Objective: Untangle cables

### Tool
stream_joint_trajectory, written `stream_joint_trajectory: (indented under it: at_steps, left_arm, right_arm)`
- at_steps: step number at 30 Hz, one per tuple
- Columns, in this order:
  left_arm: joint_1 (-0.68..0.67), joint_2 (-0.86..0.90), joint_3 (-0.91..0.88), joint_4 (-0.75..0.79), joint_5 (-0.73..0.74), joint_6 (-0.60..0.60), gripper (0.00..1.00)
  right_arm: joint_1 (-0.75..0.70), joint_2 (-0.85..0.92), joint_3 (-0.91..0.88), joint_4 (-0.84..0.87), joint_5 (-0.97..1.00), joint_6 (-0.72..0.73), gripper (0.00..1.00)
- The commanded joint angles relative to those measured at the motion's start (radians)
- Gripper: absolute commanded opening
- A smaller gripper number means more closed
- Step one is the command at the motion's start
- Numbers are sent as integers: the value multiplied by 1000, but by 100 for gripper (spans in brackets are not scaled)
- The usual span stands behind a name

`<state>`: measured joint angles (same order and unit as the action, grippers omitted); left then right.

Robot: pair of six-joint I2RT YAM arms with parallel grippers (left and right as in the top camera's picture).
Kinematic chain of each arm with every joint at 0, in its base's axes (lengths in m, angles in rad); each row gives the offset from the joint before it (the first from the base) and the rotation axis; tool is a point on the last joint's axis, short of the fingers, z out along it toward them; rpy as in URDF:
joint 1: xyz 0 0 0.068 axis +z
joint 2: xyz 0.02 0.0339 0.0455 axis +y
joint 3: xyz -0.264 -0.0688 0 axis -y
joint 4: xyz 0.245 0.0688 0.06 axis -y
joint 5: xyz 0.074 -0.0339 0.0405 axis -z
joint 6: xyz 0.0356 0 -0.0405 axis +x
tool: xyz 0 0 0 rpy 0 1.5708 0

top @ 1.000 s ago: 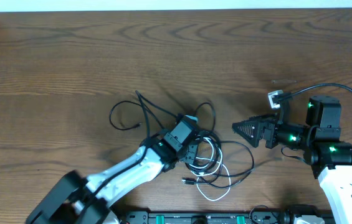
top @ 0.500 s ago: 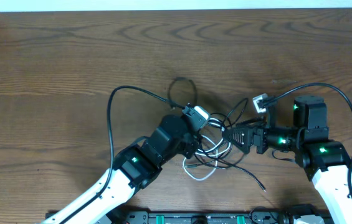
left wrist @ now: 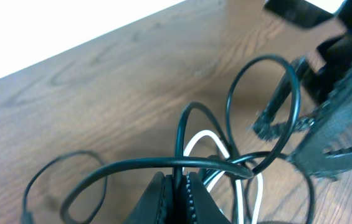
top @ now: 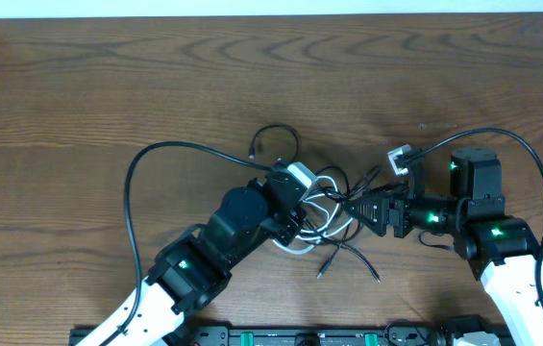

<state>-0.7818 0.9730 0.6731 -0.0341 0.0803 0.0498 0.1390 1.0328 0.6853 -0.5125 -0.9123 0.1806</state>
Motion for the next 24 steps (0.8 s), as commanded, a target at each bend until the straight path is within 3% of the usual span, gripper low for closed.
stream_joint_trajectory:
  at_steps: [1, 11, 24]
  left_arm:
    - [-1, -43, 20, 35, -15, 10, 8]
    - [-1, -116, 20, 121, -40, -11, 8]
    - [-1, -233, 20, 179, -40, -190, 8]
  right_arm:
    - [7, -10, 14, -4, 32, -10, 69]
    - [7, -3, 14, -20, 115, 2, 65]
    - [6, 30, 14, -65, 269, 58, 65]
